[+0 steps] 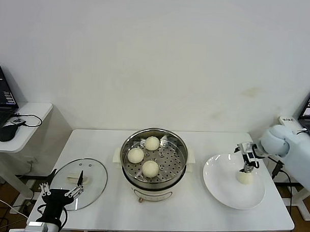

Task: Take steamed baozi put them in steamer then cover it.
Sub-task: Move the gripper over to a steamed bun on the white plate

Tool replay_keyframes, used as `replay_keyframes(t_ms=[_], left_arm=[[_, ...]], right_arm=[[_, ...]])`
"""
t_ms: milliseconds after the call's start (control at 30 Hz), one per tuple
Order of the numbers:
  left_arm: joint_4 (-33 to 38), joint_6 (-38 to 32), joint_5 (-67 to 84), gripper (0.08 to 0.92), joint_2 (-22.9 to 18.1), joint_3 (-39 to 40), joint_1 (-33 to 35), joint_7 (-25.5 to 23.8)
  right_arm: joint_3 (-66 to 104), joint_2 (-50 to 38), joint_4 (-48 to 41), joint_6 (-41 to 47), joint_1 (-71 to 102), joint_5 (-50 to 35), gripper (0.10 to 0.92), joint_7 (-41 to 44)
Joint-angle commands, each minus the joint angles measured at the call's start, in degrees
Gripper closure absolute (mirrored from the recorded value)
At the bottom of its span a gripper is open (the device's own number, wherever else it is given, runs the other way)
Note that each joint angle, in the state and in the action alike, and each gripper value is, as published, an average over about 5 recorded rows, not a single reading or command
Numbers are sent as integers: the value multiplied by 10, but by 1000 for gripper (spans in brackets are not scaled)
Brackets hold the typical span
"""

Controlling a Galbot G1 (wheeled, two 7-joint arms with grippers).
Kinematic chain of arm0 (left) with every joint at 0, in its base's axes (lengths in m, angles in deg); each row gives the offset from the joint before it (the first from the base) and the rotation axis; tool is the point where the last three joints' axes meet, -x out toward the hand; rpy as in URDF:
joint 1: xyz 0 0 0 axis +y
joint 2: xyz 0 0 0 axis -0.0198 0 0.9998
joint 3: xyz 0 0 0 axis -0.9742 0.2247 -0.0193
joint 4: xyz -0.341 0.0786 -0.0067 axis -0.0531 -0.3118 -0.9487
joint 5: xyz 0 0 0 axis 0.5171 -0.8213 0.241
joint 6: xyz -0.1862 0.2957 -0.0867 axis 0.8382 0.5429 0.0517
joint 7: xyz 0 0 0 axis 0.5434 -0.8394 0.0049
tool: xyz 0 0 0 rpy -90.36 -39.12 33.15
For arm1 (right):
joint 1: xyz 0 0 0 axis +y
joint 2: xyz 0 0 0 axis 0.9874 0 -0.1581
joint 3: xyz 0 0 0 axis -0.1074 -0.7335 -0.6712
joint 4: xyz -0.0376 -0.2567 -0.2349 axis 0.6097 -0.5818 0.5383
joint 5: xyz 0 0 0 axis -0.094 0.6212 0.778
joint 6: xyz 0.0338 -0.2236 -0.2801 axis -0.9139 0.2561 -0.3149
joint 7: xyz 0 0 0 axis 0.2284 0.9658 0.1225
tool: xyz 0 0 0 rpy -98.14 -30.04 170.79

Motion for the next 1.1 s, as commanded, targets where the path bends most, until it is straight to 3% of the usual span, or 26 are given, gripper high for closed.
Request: replay_keyframes(t_ms=[33,800,1100], left_arm=[[-1,1,-1,177,1,1,0,0],[-6,2,0,177,-1,4,-4,-2],[-7,2,0,177,-3,4,-4,-1]], right_arm=[[68,11,-56,-1,86,41,203,3],[93,57,-107,-10,108,71,204,-3],[96,60,-111,-11,109,82,262,-1]])
